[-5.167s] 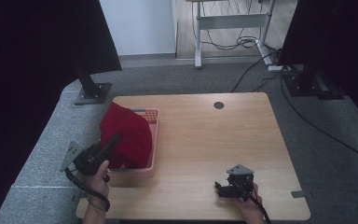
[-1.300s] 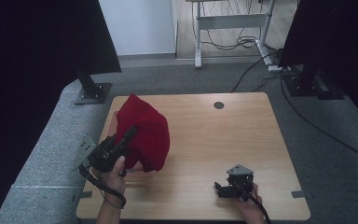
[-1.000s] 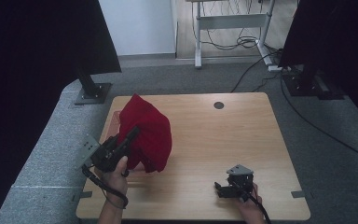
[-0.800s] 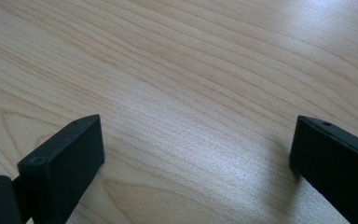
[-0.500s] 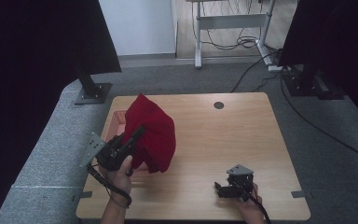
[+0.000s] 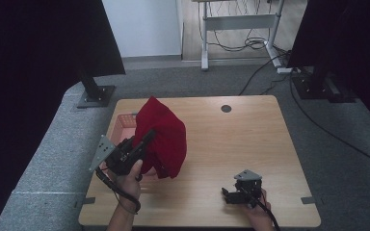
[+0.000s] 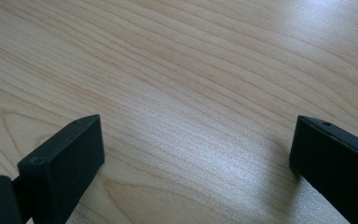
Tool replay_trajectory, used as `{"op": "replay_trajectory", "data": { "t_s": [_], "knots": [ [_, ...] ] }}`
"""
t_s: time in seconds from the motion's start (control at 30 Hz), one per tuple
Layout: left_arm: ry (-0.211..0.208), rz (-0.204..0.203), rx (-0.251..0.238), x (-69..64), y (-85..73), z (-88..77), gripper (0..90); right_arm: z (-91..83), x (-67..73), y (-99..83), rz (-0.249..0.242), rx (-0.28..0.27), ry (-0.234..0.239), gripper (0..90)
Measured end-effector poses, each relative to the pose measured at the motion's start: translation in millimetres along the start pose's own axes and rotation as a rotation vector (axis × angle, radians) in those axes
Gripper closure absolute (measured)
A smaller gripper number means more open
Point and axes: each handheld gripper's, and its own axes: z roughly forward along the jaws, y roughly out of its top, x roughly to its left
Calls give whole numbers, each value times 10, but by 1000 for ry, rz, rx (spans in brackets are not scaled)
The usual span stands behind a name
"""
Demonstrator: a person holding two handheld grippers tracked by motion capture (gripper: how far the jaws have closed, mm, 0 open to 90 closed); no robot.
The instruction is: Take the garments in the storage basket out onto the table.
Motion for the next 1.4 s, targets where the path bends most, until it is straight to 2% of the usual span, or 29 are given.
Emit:
{"op": "replay_trajectory", "data": {
  "t_s": [1.4],
  "knots": [
    [-76,-3,27,-288,-50,324,739,0,0,0,0,0,0,28]
  ]
}}
